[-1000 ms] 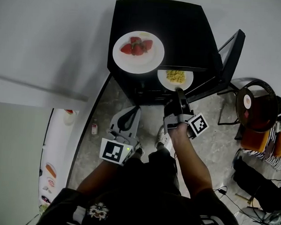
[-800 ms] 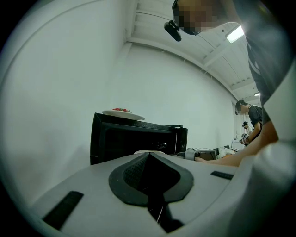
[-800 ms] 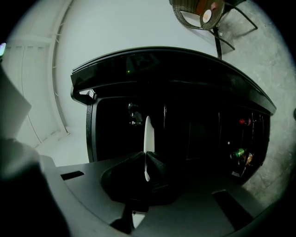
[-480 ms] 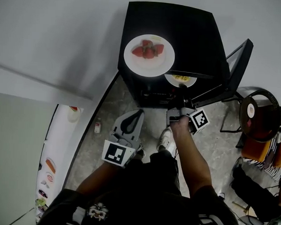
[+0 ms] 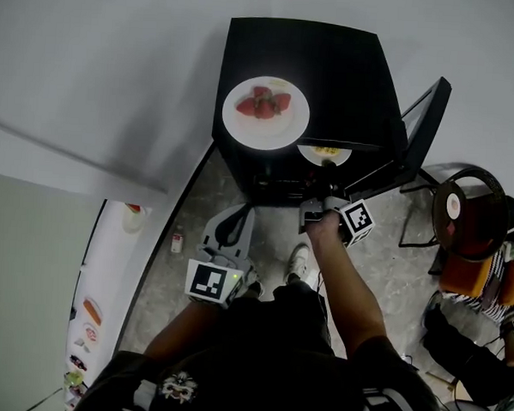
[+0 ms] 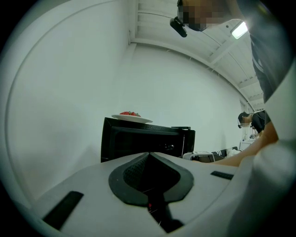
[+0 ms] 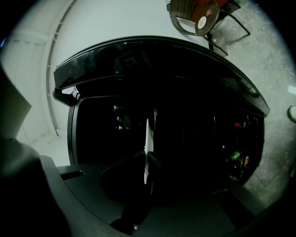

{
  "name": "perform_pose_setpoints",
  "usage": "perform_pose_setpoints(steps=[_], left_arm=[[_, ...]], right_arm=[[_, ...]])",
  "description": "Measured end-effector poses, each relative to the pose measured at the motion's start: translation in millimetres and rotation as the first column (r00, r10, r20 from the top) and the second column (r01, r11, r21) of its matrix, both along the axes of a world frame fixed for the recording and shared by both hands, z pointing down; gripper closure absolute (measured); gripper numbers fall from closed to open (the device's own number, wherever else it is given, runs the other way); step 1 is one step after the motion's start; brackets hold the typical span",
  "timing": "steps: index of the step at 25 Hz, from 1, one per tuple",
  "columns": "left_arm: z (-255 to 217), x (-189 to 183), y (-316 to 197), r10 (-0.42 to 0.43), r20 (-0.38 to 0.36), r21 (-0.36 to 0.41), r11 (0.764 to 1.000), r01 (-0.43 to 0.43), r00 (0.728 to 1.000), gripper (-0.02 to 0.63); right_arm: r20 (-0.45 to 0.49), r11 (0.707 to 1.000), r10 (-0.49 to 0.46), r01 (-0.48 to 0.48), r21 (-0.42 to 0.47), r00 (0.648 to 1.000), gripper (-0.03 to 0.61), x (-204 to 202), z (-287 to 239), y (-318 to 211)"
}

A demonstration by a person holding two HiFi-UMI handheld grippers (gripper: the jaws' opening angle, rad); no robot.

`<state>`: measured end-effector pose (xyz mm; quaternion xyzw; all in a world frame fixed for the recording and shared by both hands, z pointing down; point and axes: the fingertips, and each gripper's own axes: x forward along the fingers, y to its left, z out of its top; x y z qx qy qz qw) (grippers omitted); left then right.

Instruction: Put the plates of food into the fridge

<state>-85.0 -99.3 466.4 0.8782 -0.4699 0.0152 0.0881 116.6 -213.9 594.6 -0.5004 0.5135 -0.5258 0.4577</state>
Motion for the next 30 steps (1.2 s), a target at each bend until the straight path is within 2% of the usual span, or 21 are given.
perform_pose_setpoints(steps=[2,4,7,11,14,17,19,22,25,29,30], left_arm=[[-1.4,-4.6,-1.4,-0.009,0.010,0.004,1.000,0.009,1.000,0.592],[-2.6,-8.4,-1.5,-0.009,0.023,0.007,1.000,0.008,1.000,0.592],[-6.9,-10.4,-2.0,-0.012,0.019,0.011,1.000,0.012,1.000,0.592],[-4.7,-12.6,-0.2,-0.017,0.019,-0.005,1.000,0.017,1.000,0.592],[-5.9,-10.4,1.0,-0.013,0.015,-0.004,1.000,0.013,1.000,0.592],[-7.8,-7.0,-1.0,-0.008,0.023,-0.003,1.000,0.008,1.000,0.592],[-8.6,-3.5,-4.5,-0.008,0.027,0.002,1.000,0.007,1.000,0.592],[-13.0,3.9,-7.2,-0.005,0.023,0.021,1.000,0.004,1.000,0.592],[-20.1,15.9,-7.1,0.029,0.006,0.043,0.999,-0.029,1.000,0.592],[-35.4,28.1,-8.5,0.073,-0.012,0.089,0.993,-0.071,0.997,0.592],[-39.4,28.7,-10.0,0.069,-0.014,0.100,0.993,-0.067,0.998,0.592]], right_arm=[[-0.014,1.000,0.001,-0.001,0.004,1.000,0.531,1.5,-4.0,-1.7],[-0.054,1.000,0.002,-0.004,-0.030,0.999,0.460,4.0,-2.4,1.0],[-0.184,0.993,-0.023,0.002,-0.114,0.983,0.448,6.3,-1.5,12.8],[-0.365,0.992,-0.076,0.034,-0.120,0.928,0.440,4.0,-21.3,35.8],[-0.486,0.995,-0.092,0.066,-0.070,0.869,0.440,3.7,-52.7,59.3],[-0.636,0.988,-0.104,0.155,0.025,0.765,0.440,-8.4,-95.1,79.3],[-0.739,0.969,-0.084,0.228,0.096,0.669,0.443,-19.6,-126.7,87.8],[-0.858,0.923,0.001,0.330,0.198,0.514,0.506,-34.8,-169.6,98.2],[-0.921,0.877,0.068,0.417,0.238,0.384,0.525,-47.6,-197.5,105.9],[-0.949,0.828,0.168,0.484,0.283,0.267,0.532,-57.8,-222.4,110.1],[-0.953,0.818,0.200,0.496,0.291,0.228,0.537,-59.1,-227.7,110.1]])
